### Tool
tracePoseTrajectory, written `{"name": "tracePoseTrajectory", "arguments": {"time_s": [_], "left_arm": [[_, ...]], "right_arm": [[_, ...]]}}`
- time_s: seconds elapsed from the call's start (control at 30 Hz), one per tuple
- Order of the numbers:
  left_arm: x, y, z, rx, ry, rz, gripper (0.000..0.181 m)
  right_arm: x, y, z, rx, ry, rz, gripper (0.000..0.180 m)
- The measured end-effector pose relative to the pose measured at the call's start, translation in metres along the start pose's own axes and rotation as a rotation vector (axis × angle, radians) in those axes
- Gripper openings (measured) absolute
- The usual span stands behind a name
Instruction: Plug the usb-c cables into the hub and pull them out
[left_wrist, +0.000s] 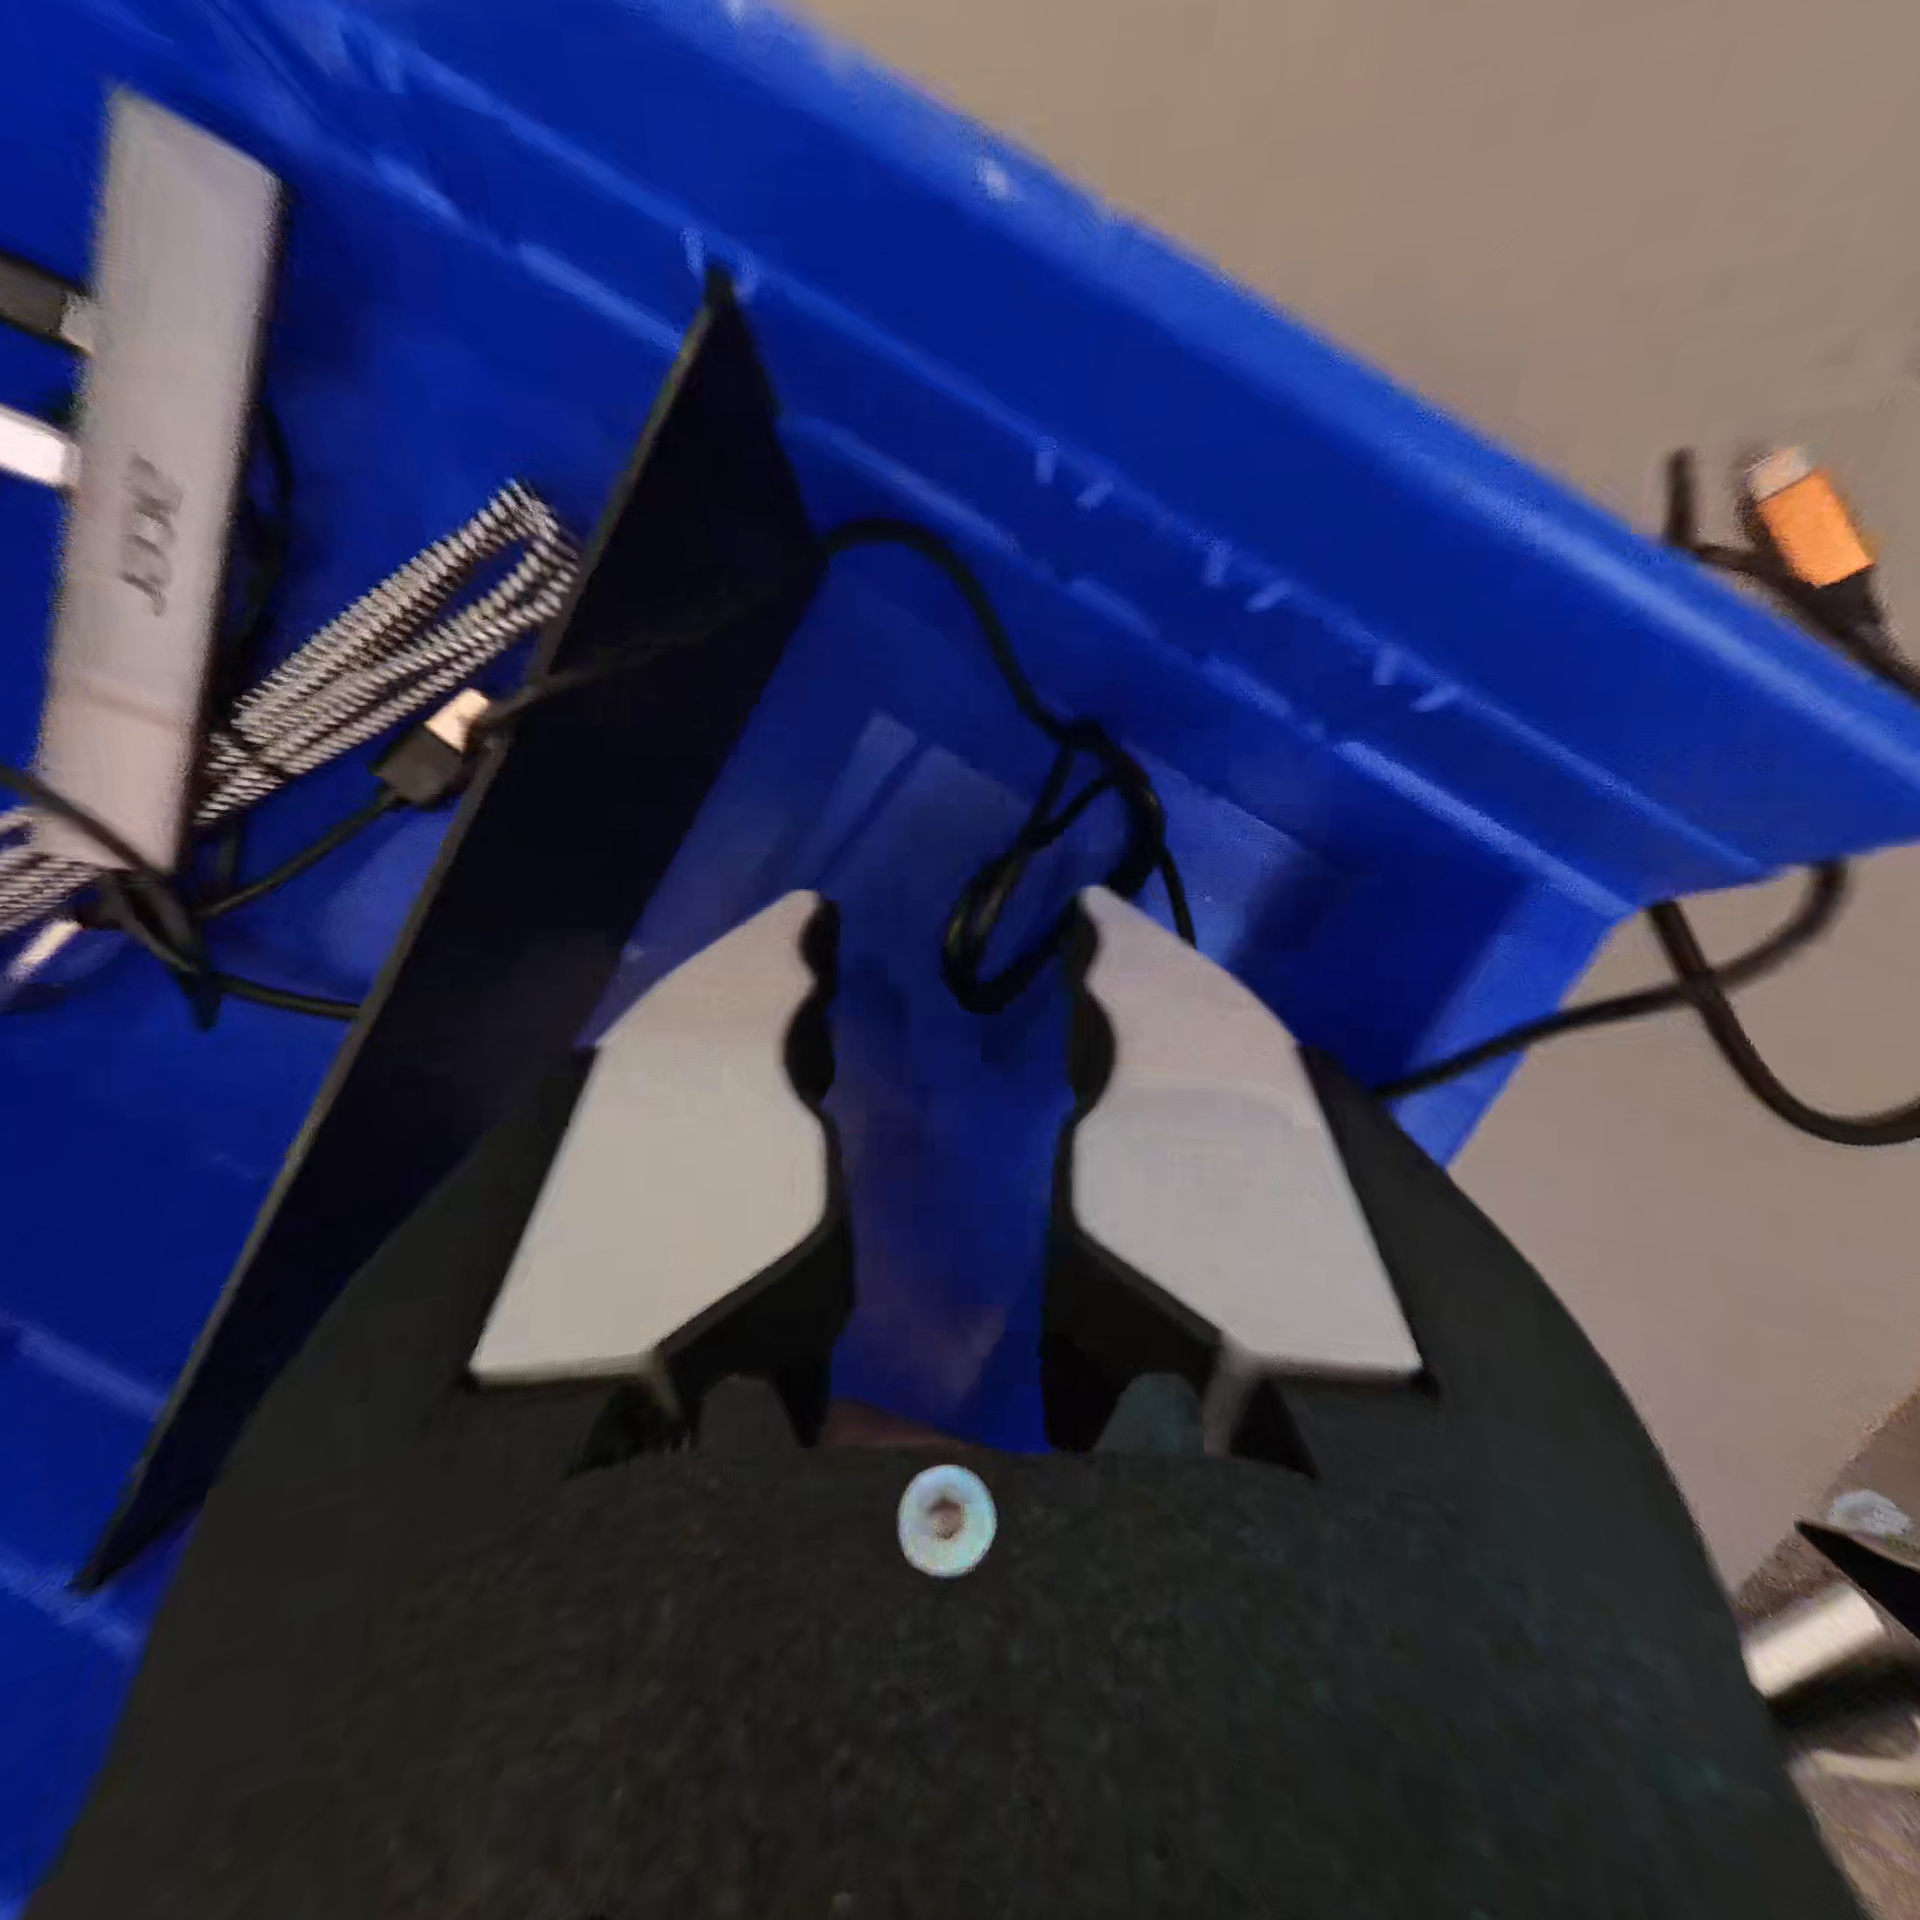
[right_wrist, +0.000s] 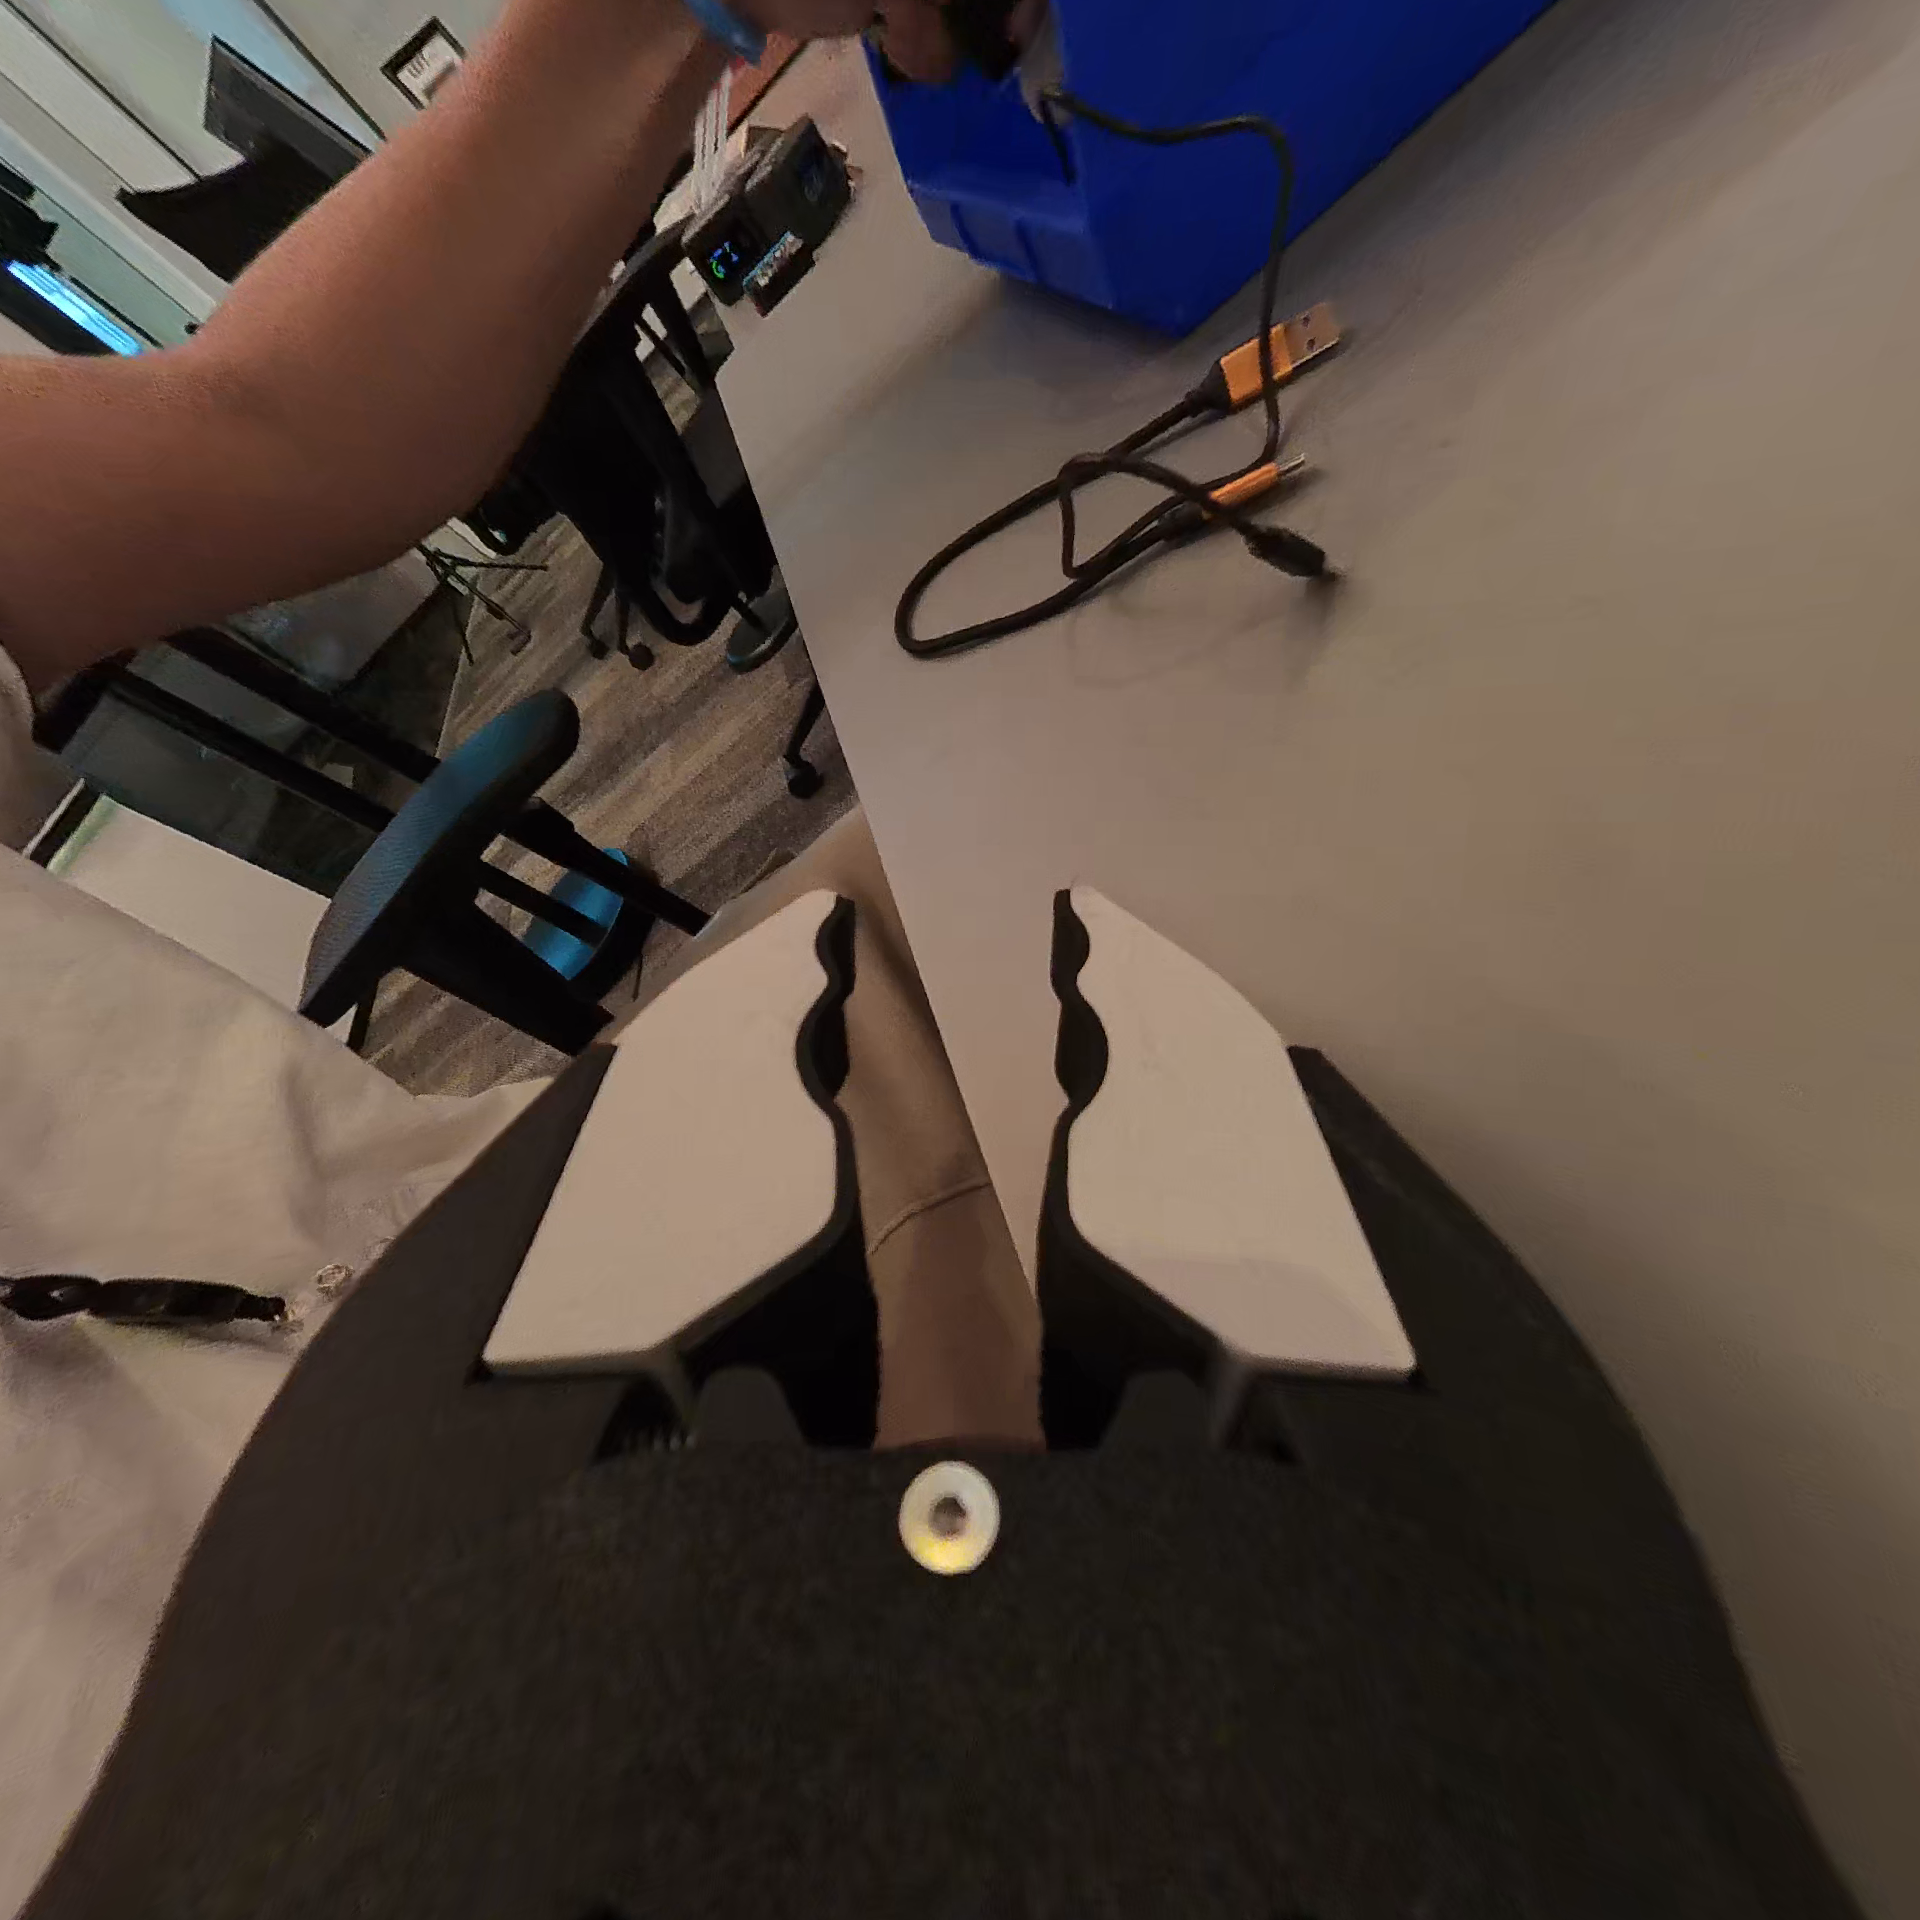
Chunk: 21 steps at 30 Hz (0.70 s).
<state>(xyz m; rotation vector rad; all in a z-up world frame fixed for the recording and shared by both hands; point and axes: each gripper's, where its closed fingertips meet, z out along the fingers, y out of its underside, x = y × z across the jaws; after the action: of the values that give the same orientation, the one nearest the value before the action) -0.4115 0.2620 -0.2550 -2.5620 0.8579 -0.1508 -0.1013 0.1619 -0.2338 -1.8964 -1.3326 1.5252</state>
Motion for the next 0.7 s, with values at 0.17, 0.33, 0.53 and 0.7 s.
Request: {"name": "tracePoseTrajectory", "arguments": {"time_s": [0.17, 0.33, 0.53, 0.7], "left_arm": [[-0.002, -0.004, -0.017, 0.016, -0.099, 0.0, 0.0], [0.003, -0.077, -0.166, 0.488, -0.384, -0.016, 0.0], [0.07, -0.164, -0.24, 0.782, -0.479, 0.125, 0.0], [0.122, -0.229, -0.171, 0.802, -0.401, 0.195, 0.0]], "right_arm": [[0.002, 0.002, -0.007, 0.013, 0.013, 0.003, 0.035], [0.007, -0.003, -0.011, 0.044, 0.046, -0.008, 0.034], [0.015, -0.018, -0.02, 0.115, 0.093, -0.02, 0.034], [0.023, -0.027, -0.031, 0.164, 0.148, -0.031, 0.034]]}}
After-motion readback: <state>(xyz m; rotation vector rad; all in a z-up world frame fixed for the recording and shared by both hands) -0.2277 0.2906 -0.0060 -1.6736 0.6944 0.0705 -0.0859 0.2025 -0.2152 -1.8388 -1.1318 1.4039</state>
